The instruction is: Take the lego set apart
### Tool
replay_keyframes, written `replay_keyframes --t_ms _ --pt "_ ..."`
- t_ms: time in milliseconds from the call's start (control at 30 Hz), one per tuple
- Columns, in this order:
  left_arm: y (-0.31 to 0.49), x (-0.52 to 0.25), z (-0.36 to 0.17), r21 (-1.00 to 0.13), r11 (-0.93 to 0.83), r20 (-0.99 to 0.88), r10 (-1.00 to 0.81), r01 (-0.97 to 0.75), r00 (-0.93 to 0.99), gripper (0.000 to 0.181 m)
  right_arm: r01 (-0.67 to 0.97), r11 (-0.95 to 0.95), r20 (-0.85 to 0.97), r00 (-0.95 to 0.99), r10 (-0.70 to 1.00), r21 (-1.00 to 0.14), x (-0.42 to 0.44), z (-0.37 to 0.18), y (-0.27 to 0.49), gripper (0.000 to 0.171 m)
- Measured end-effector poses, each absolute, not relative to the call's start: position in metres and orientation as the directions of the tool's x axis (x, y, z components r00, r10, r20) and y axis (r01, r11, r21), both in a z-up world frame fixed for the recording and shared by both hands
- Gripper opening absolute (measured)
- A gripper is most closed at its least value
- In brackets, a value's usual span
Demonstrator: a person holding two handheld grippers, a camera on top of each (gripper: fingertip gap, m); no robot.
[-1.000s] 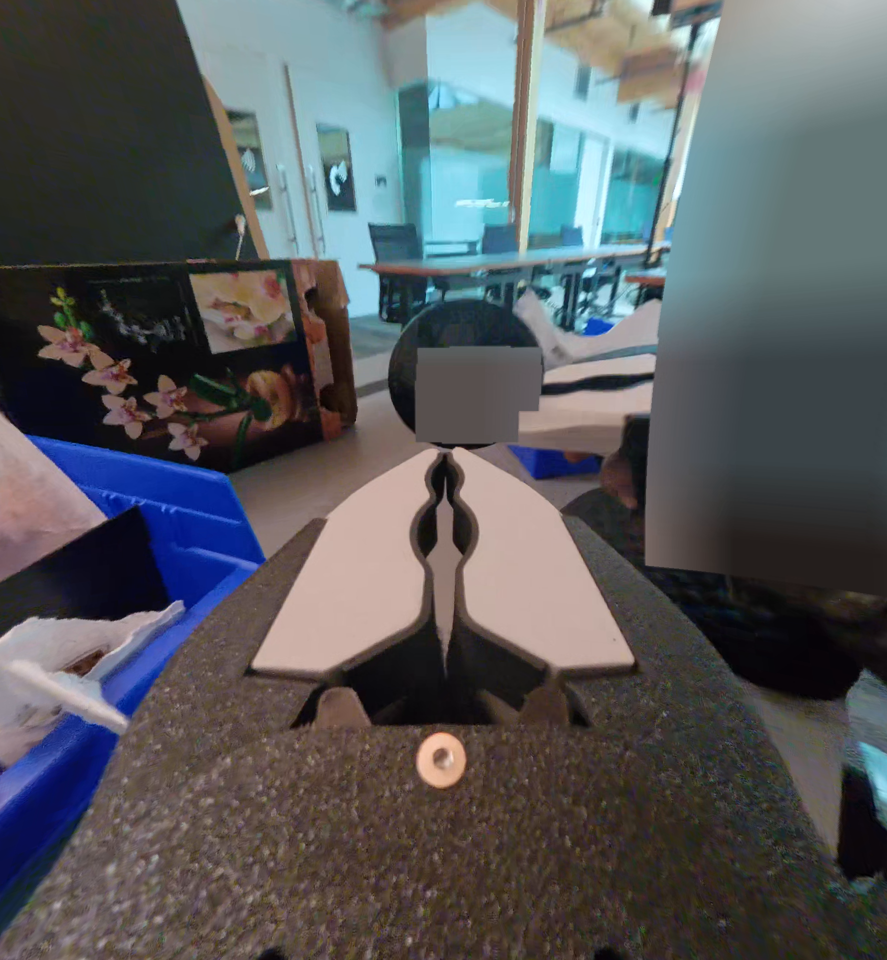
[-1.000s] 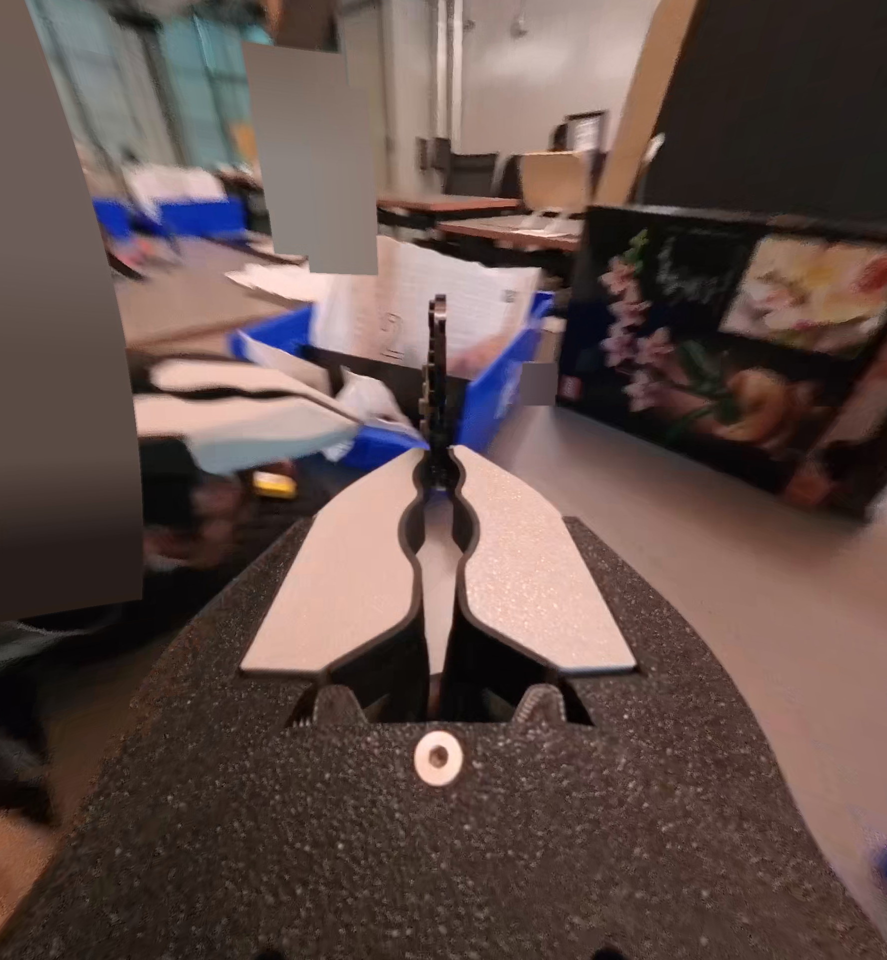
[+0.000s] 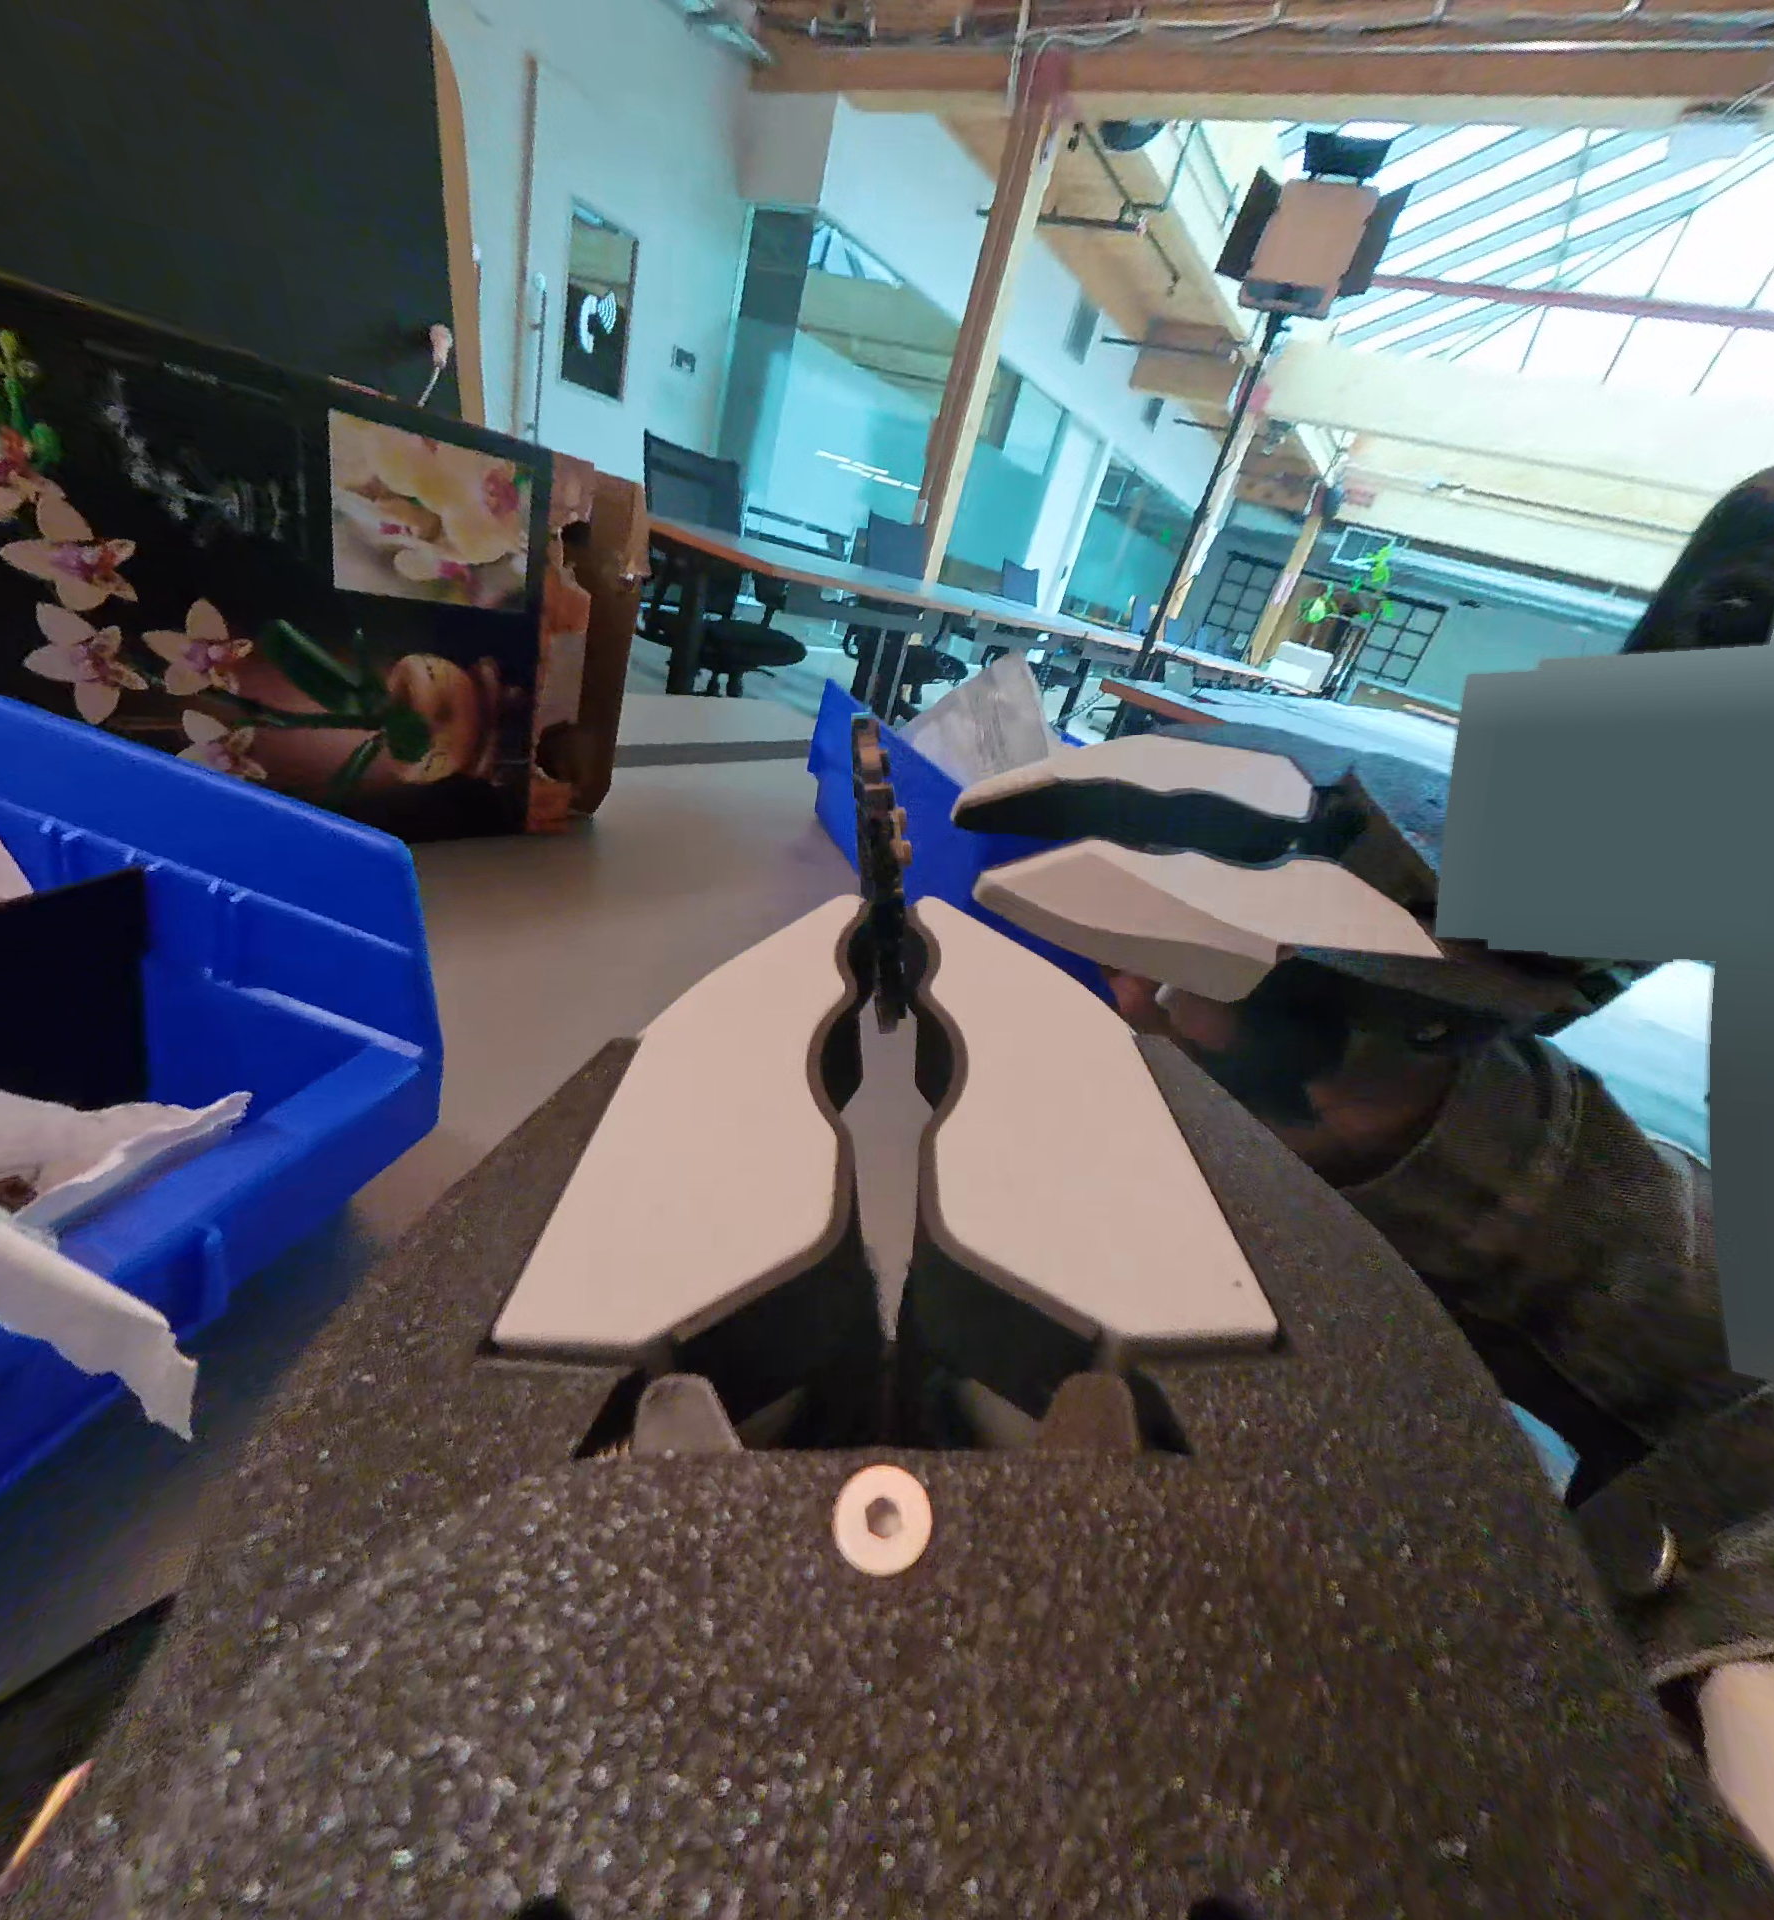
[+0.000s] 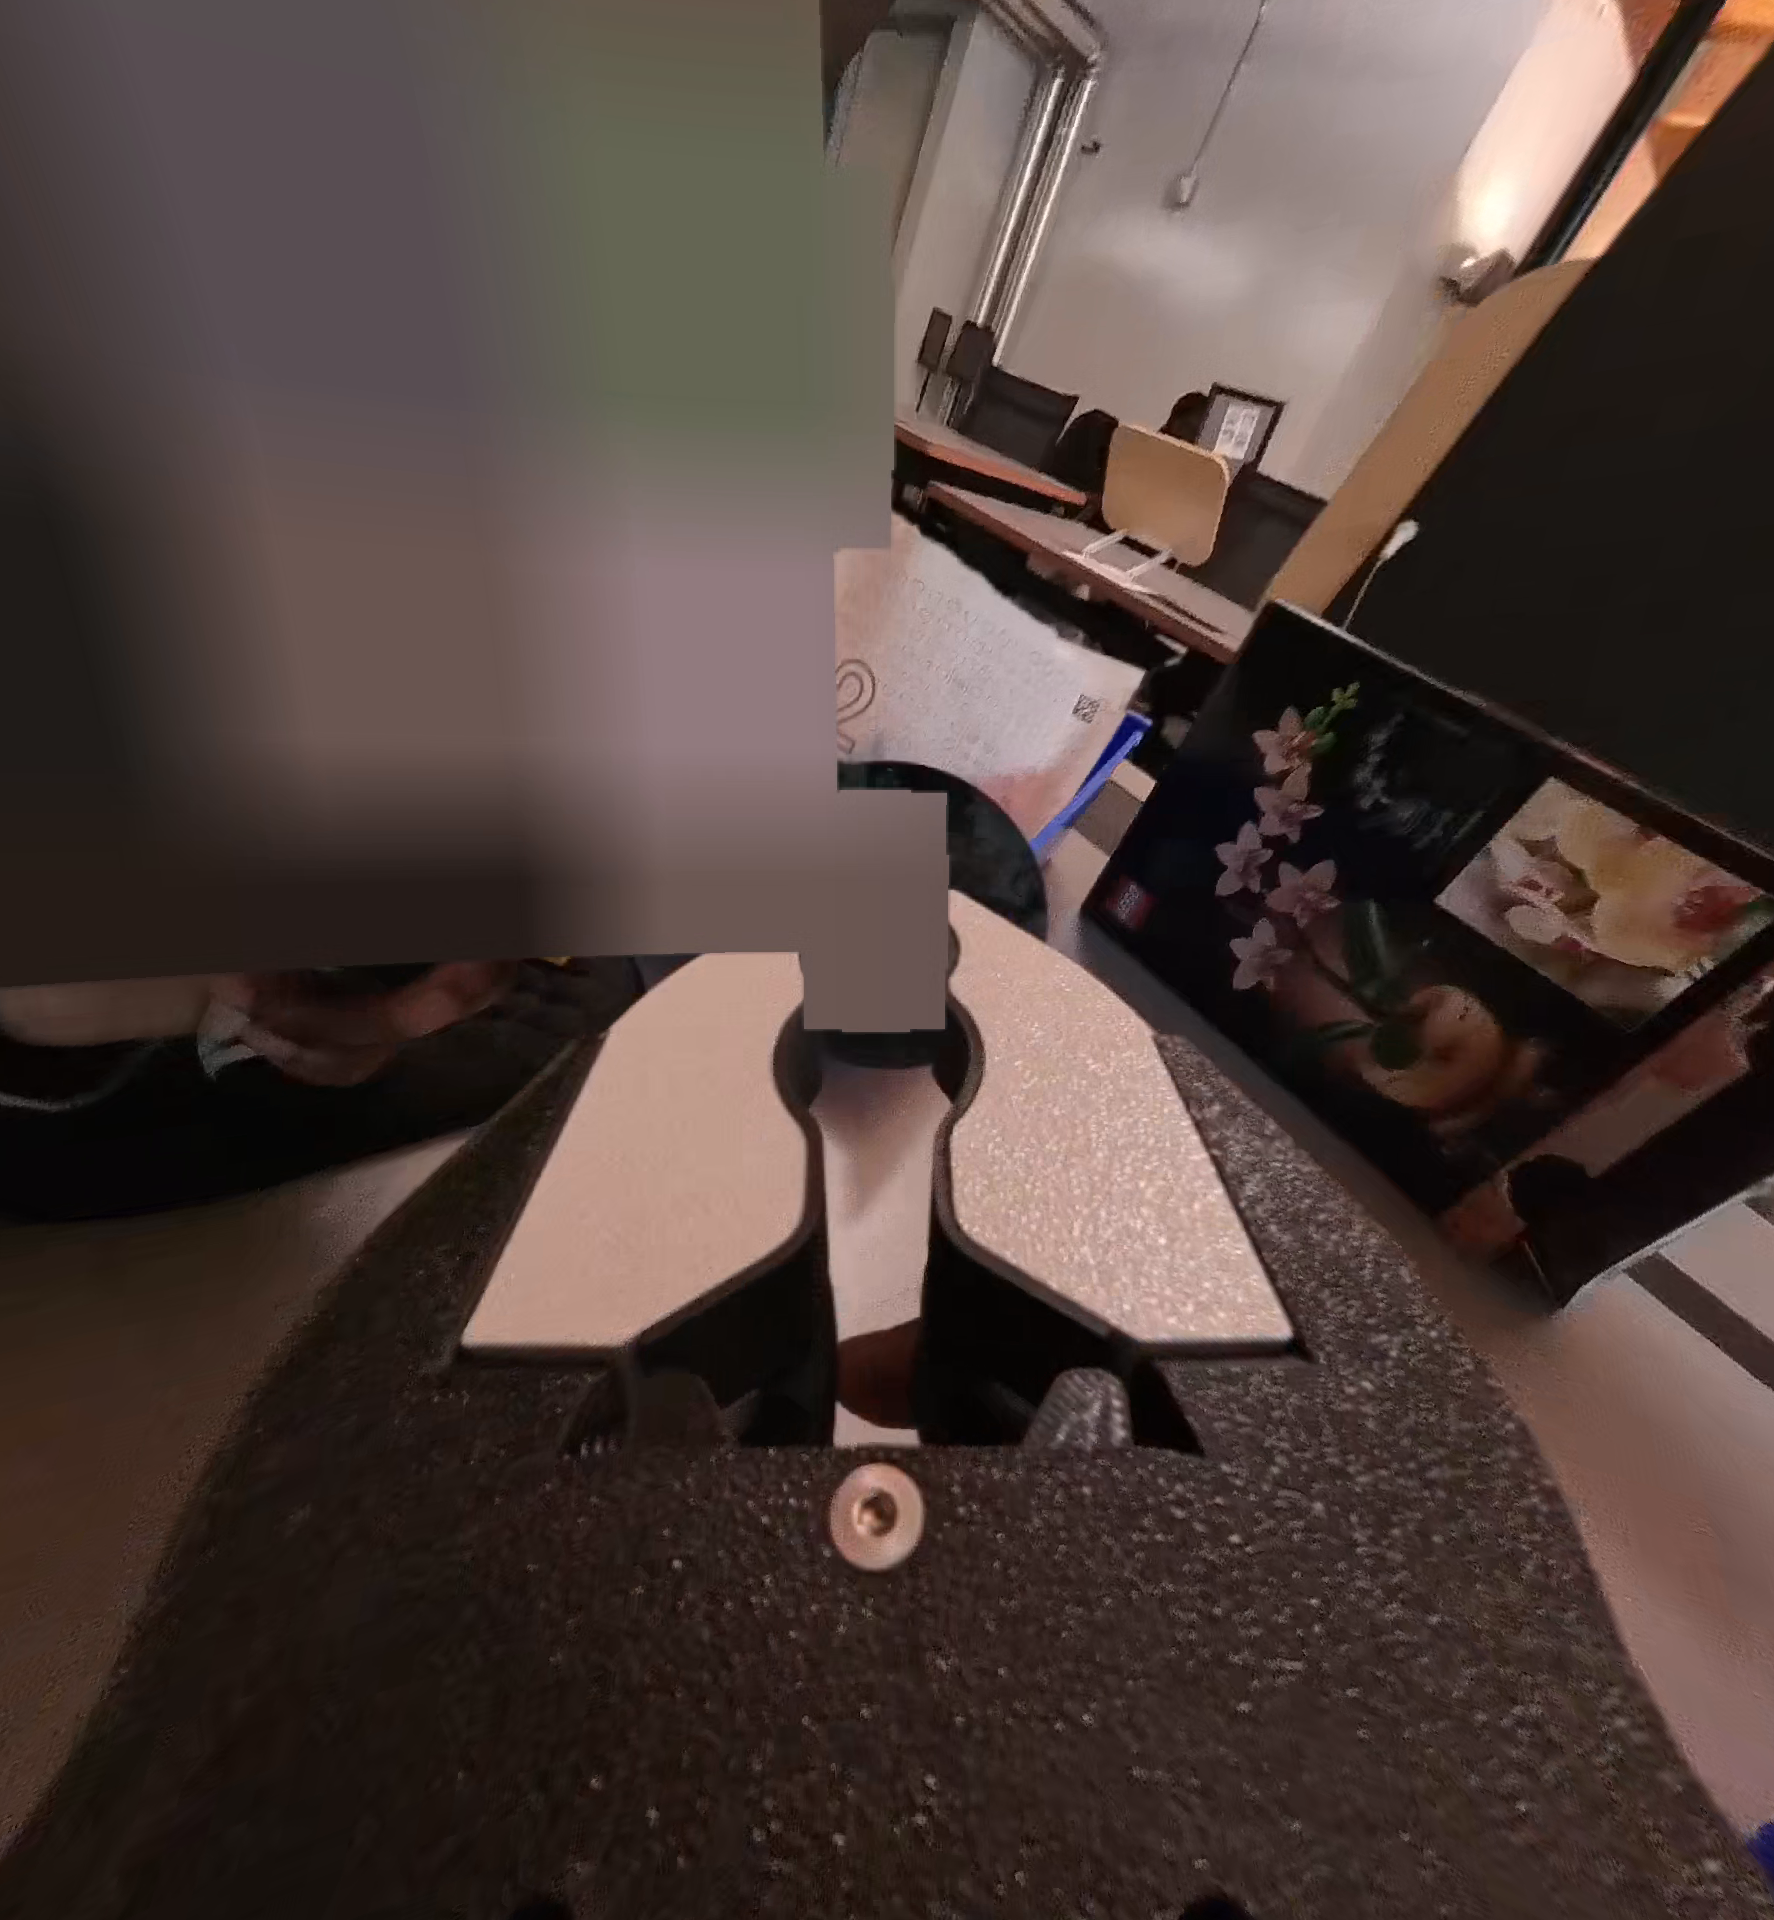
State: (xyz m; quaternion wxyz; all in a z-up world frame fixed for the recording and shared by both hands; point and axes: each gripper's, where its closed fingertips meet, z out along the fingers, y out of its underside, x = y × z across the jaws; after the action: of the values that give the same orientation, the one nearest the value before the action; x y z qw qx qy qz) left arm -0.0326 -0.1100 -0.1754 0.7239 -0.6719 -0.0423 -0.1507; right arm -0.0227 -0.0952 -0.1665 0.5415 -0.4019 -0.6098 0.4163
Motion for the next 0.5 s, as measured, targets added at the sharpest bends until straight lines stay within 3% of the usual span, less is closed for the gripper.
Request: replay_keyframes --t_ms 500 --pt "-0.109 -0.014 -0.202 -0.979 -0.142 0.176 -0.221 0.147 0.959 0.004 0.208 0.321 0.302 -0.119 0.946 -0.924 -0.021 -0.202 -0.092 0.015"
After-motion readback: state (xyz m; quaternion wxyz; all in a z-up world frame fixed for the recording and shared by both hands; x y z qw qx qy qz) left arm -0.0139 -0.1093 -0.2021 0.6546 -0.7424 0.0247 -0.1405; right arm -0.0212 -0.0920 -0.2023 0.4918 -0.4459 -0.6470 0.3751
